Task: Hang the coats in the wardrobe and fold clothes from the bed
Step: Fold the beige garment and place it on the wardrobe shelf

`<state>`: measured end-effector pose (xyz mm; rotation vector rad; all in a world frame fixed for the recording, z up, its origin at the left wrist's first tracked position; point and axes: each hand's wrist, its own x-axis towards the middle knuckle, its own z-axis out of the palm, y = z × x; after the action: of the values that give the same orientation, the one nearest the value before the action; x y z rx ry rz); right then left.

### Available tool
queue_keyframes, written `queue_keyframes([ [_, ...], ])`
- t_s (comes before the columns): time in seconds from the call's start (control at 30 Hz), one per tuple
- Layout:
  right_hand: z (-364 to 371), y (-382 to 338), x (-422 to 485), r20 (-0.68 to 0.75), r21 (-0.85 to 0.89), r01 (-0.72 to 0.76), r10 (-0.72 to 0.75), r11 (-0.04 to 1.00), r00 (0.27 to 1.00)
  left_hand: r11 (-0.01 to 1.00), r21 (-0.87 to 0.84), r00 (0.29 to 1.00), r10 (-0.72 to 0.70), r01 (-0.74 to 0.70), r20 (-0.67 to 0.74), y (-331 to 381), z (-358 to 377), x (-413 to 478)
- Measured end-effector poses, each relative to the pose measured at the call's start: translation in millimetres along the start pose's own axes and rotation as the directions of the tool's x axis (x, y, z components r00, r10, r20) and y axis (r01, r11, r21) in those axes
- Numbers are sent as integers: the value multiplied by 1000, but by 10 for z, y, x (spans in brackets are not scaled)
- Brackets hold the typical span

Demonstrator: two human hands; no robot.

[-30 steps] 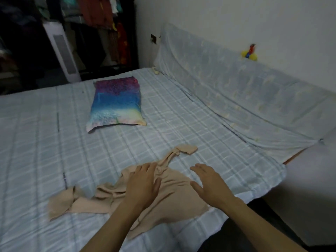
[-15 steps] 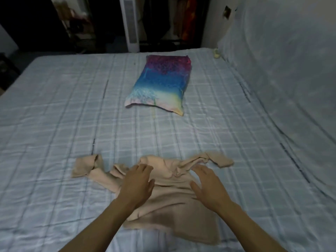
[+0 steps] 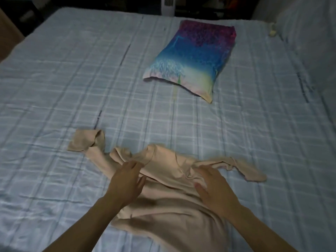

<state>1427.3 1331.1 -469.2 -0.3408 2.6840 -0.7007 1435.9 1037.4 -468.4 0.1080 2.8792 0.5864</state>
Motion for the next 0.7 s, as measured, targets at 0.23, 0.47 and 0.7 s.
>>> queue_keyframes([
  [0.23,550,71,659,-4,-26,61,-61,998,998,995,85,999,52,-50,-13,-504,533,520],
  [0.47,1149,-132,1374,6,-137,186,-187,973,982,944,324,998,60,-68,35,-1075,763,885],
  [0.7,1443,-231,1942,23,-209,209,-209,955,978,940,337,994,15,-51,109,-1578,652,913],
])
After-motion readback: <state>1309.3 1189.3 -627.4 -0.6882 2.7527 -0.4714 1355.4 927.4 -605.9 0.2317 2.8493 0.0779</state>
